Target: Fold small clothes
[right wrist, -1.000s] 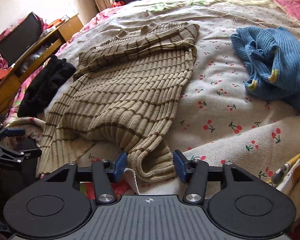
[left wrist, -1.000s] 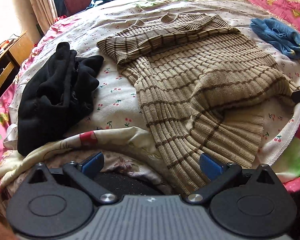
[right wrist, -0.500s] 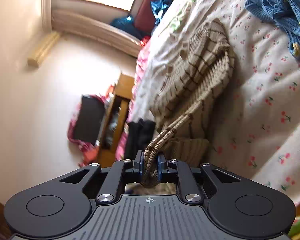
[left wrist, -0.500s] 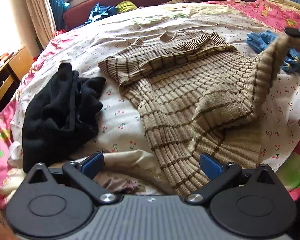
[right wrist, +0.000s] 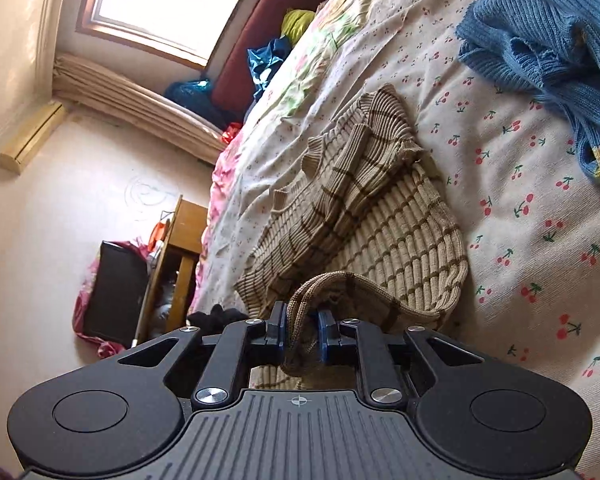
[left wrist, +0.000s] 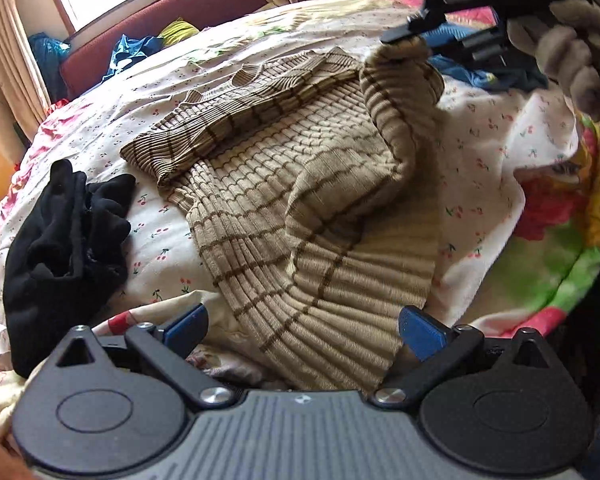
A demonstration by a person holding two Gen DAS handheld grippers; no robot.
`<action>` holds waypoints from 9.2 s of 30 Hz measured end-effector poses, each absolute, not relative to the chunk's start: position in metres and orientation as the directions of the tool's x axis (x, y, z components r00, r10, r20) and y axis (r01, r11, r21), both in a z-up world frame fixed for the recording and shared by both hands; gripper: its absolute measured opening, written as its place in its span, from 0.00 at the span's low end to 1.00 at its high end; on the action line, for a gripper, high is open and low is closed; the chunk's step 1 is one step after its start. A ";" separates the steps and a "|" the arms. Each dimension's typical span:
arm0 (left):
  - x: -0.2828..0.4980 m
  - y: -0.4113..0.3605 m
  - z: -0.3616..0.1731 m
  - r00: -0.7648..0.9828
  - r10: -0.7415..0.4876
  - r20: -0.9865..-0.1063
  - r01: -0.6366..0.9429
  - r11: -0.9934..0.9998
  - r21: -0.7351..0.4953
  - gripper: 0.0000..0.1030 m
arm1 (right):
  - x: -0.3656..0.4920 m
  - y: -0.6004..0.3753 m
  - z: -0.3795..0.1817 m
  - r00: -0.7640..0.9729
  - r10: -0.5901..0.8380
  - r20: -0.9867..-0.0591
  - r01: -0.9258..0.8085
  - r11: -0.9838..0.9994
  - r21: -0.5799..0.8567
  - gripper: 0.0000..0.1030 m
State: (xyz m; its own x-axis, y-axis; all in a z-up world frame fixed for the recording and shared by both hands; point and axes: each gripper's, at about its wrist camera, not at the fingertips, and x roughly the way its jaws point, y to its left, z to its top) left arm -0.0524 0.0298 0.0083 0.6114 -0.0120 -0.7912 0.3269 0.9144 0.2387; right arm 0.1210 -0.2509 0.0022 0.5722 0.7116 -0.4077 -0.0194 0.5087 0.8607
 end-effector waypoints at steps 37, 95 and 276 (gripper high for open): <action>0.051 0.088 0.025 0.656 -0.149 -0.740 0.131 0.988 -0.083 0.38 | 0.164 -0.240 0.016 0.629 0.661 -0.410 -0.062 0.568 0.821 0.17; 0.129 0.136 0.006 0.680 -0.186 -0.709 0.060 0.978 -0.199 0.18 | 0.206 -0.226 0.035 0.638 0.571 -0.517 -0.266 0.793 0.548 0.20; 0.195 0.119 -0.018 0.726 -0.094 -0.681 0.117 0.993 -0.012 0.39 | 0.279 -0.244 -0.037 0.672 0.377 -0.638 -0.081 0.893 0.443 0.49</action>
